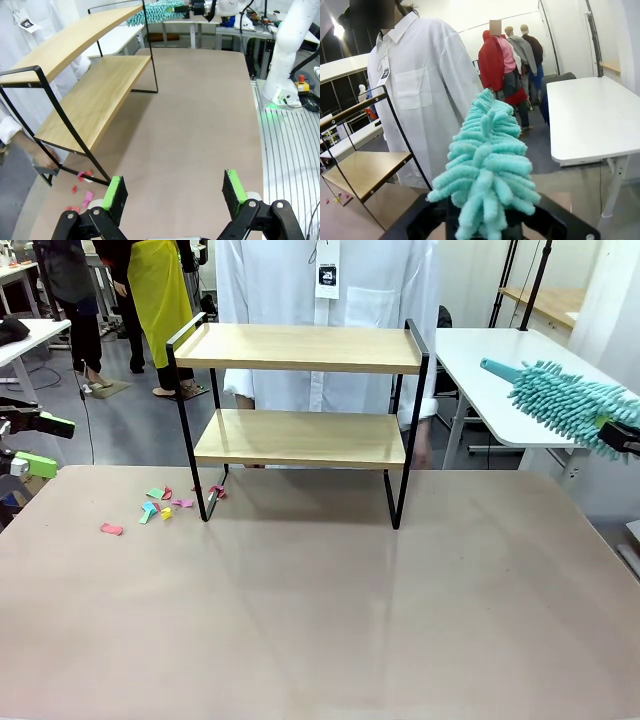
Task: Clean the shelf.
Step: Hand the Duster back to the human.
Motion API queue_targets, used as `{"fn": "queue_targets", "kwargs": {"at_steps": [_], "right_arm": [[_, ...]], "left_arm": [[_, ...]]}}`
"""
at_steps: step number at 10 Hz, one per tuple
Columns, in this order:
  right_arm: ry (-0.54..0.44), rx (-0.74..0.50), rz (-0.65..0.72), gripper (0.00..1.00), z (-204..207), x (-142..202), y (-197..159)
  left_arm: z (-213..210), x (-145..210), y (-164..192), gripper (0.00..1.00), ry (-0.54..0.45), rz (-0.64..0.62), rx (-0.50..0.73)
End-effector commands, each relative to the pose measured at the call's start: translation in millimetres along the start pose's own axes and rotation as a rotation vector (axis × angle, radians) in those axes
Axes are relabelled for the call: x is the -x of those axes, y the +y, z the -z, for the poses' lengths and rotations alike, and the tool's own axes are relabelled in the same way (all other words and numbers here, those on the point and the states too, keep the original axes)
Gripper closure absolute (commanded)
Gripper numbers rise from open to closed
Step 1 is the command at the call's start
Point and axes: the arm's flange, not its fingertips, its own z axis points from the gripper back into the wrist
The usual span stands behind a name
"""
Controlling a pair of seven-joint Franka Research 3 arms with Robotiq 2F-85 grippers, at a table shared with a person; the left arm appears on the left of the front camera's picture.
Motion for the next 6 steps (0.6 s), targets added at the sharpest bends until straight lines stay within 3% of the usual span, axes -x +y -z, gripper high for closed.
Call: {"fn": "queue_targets", "kwargs": {"at_steps": [1,6], "right_arm": [[0.002,0.005,0.003,0.83,0.9,-2.7,1.3],[0.002,0.005,0.003,0.83,0.9,-2.7,1.3]], "left_arm": [[0.8,-0.2,1.9,0.0,-0.029,0.02,-0.003],[0.8,-0.2,1.9,0.0,-0.029,0.02,-0.003]]}}
